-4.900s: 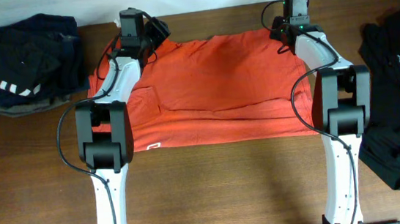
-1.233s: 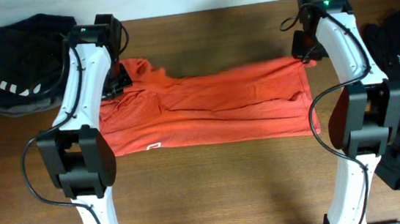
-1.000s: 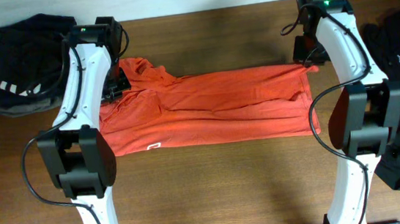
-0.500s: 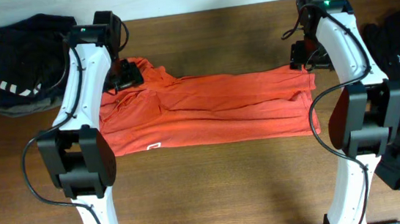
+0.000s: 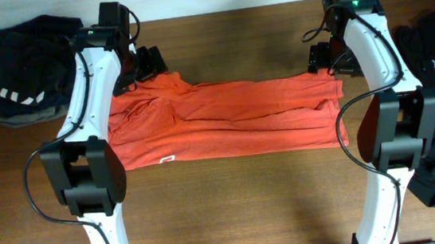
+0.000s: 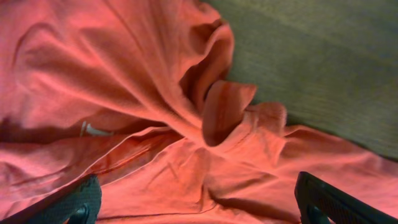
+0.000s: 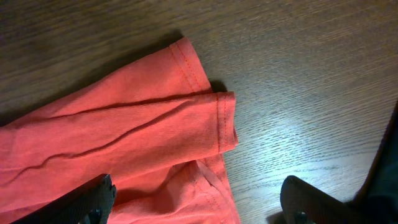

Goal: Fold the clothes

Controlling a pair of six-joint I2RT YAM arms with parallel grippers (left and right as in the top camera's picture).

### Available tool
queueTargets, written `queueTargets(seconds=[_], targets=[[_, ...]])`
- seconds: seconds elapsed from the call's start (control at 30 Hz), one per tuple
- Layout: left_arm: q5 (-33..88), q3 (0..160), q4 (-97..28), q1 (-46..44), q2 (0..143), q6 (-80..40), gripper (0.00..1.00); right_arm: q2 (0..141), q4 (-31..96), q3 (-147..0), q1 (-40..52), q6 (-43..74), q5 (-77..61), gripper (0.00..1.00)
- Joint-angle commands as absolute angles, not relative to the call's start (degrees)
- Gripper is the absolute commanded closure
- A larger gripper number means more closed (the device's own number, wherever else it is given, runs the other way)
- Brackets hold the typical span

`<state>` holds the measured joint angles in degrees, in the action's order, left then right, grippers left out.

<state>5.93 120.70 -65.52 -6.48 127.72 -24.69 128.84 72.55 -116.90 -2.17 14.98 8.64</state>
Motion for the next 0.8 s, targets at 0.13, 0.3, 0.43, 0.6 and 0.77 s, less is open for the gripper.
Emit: queueTargets(seconds=[0.13, 0.3, 0.43, 0.6, 0.77], targets=[[14.3, 121.8, -63.7, -8.9, 131.3, -26.3, 0.01, 127.0, 72.2, -117.3, -2.3, 15.3, 8.1, 0.10], [18.3, 121.8, -60.1, -10.6, 134.1, -29.2, 0.11, 127.0, 72.2, -117.3, -2.3, 15.3, 8.1, 0.10], [18.3, 121.8, -57.7, -11.2, 134.4, -30.5, 0.22, 127.0, 72.2, -117.3, -2.3, 15.2, 8.1, 0.10], [18.0, 121.8, -57.1, -10.8, 134.4, -30.8, 0.23, 127.0, 72.2, -117.3, -2.3, 15.2, 8.1, 0.10], [14.5, 121.8, -56.6, -10.6, 134.4, -30.8, 0.27, 127.0, 72.2, -117.3, -2.3, 15.2, 8.1, 0.10]])
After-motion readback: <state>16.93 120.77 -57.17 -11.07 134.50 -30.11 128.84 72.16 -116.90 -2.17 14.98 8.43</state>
